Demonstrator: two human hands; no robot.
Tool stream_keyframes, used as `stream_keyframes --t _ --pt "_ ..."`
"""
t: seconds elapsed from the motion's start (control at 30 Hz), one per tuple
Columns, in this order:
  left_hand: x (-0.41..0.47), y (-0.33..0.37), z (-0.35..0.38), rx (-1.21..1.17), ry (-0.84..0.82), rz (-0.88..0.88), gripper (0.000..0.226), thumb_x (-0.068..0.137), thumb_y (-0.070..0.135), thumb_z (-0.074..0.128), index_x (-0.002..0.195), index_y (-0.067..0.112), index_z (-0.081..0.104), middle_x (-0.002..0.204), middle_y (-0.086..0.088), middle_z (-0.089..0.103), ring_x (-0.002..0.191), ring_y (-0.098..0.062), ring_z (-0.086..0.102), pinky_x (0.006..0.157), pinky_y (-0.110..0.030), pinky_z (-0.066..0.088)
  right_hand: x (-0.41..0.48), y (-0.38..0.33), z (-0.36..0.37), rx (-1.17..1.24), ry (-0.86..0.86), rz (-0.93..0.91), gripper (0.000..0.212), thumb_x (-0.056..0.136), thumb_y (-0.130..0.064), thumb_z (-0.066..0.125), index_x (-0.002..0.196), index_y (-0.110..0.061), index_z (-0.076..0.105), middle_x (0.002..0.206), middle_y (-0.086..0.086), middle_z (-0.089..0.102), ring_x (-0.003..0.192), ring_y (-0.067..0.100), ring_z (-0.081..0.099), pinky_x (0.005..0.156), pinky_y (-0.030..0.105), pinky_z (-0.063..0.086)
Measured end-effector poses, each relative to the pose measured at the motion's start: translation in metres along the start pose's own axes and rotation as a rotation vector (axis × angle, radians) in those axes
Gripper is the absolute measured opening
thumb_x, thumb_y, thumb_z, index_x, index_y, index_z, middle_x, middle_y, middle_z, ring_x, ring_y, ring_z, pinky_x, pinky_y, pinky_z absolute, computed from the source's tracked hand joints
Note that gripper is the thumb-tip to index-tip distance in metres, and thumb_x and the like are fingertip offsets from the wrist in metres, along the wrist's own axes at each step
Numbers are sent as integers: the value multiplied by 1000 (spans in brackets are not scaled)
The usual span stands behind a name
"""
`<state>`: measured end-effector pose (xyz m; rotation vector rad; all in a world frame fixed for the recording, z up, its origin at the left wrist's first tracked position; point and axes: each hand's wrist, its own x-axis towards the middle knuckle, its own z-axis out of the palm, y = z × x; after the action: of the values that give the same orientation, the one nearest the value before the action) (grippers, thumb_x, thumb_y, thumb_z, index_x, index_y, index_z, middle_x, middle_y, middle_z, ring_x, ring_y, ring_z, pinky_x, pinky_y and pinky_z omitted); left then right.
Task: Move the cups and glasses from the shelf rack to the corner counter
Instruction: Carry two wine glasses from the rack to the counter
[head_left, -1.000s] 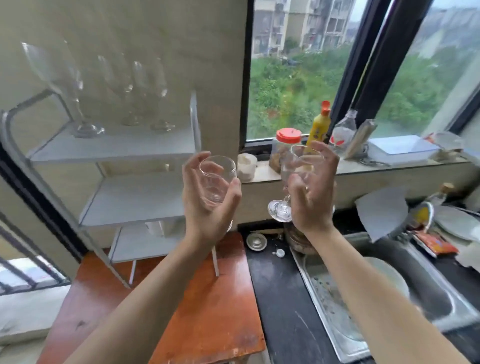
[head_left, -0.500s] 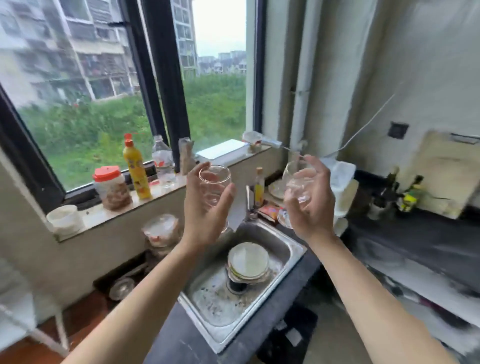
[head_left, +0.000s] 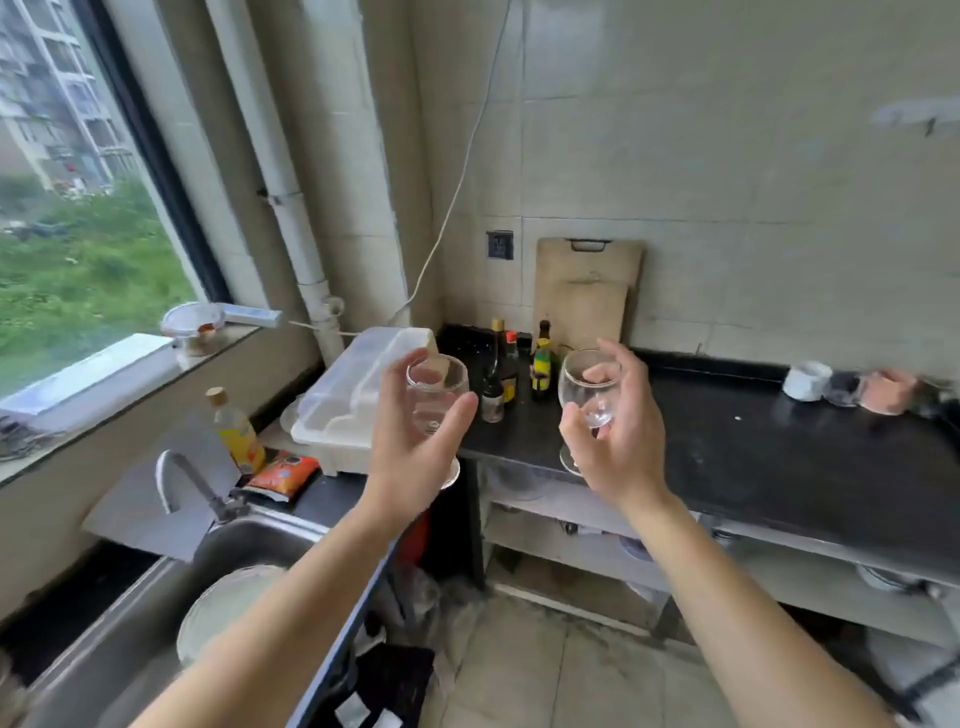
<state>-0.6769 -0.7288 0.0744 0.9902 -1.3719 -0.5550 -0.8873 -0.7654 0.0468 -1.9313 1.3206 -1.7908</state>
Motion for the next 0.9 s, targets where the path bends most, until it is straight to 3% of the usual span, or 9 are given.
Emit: stream_keyframes --t 0.1,0.2,0.33,0.4,0.5,0.6,0.73,0.8,0.9 --pt "21 -23 70 -47 -78 -27 55 82 35 71 129 22 46 106 7 57 87 -10 67 75 -25 53 9 50 -37 -69 49 55 67 77 -43 57 140 -27 44 107 -19 56 88 -6 61 70 16 46" --pt "49 -47 148 -99 -185 -29 53 83 36 70 130 31 45 102 23 59 94 -11 69 79 -22 53 30 99 -78 -170 95 96 68 76 -45 59 141 -29 44 109 -21 55 89 -4 61 69 22 50" --pt "90 -66 258 -224 -319 -23 58 84 34 70 135 24 43 106 24 63 99 -7 66 81 -14 49 68 161 -139 -347 177 151 69 75 -46 60 140 -29 44 114 -16 58 96 -9 58 76 28 52" --pt "108 -67 314 -294 -384 -40 59 84 25 70 136 16 43 105 22 64 94 0 65 78 -10 47 89 186 -175 -427 220 187 69 76 -46 60 140 -26 45 119 -23 56 102 -8 56 81 32 52" --pt "131 -63 400 -383 -514 -41 60 85 22 70 137 12 42 108 9 60 88 4 63 74 -9 47 116 217 -233 -561 275 224 68 76 -46 60 140 -28 43 130 -21 57 110 4 61 86 33 53" --pt "144 -53 474 -444 -625 -49 63 82 31 71 137 20 42 112 10 57 93 1 62 78 -10 46 124 241 -288 -668 371 262 69 76 -49 60 140 -33 41 120 -14 59 98 13 65 76 20 47" --pt "138 -44 561 -508 -771 -65 55 86 23 72 133 21 41 107 24 63 101 0 62 81 -12 47 116 272 -351 -752 514 327 70 75 -52 58 140 -32 40 113 -15 57 87 10 63 68 23 45" --pt "134 -43 603 -511 -826 -65 58 85 18 69 134 20 39 114 15 62 105 -5 63 86 -19 50 112 291 -382 -767 560 360 69 75 -52 58 139 -35 40 112 -17 56 84 10 65 66 26 48" --pt "130 -43 659 -497 -894 -61 60 86 20 68 136 24 36 128 -8 57 113 -25 63 89 -44 57 114 326 -423 -759 612 401 69 74 -52 59 139 -38 39 112 -19 56 83 4 65 64 25 46"
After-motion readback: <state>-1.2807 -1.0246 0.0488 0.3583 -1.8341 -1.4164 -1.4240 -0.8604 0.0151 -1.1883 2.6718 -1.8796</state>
